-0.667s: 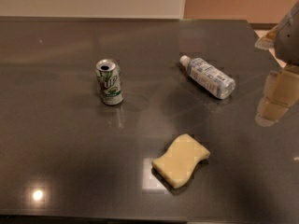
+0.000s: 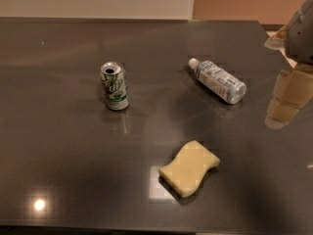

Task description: Move blue plastic bottle near sponge

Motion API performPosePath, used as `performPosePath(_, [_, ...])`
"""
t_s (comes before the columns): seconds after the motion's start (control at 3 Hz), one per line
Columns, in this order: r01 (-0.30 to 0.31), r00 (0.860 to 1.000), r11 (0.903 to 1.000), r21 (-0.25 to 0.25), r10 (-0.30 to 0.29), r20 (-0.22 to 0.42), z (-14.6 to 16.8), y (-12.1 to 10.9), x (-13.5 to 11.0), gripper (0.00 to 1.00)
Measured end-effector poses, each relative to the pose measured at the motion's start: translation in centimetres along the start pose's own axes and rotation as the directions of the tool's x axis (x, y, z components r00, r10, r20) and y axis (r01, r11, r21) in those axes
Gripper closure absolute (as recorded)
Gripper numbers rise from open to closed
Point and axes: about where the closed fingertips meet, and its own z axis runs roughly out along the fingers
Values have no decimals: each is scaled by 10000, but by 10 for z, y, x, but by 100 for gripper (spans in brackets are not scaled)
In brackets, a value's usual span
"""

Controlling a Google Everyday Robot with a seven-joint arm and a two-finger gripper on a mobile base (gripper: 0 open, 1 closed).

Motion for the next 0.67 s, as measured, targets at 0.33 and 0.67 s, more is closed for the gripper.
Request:
performPosePath(0.33, [-211, 9998, 9997, -101, 211, -20, 4, -16, -11, 0])
performPosePath(0.67, [-559, 9984, 9984, -110, 558, -32, 12, -37, -25, 0])
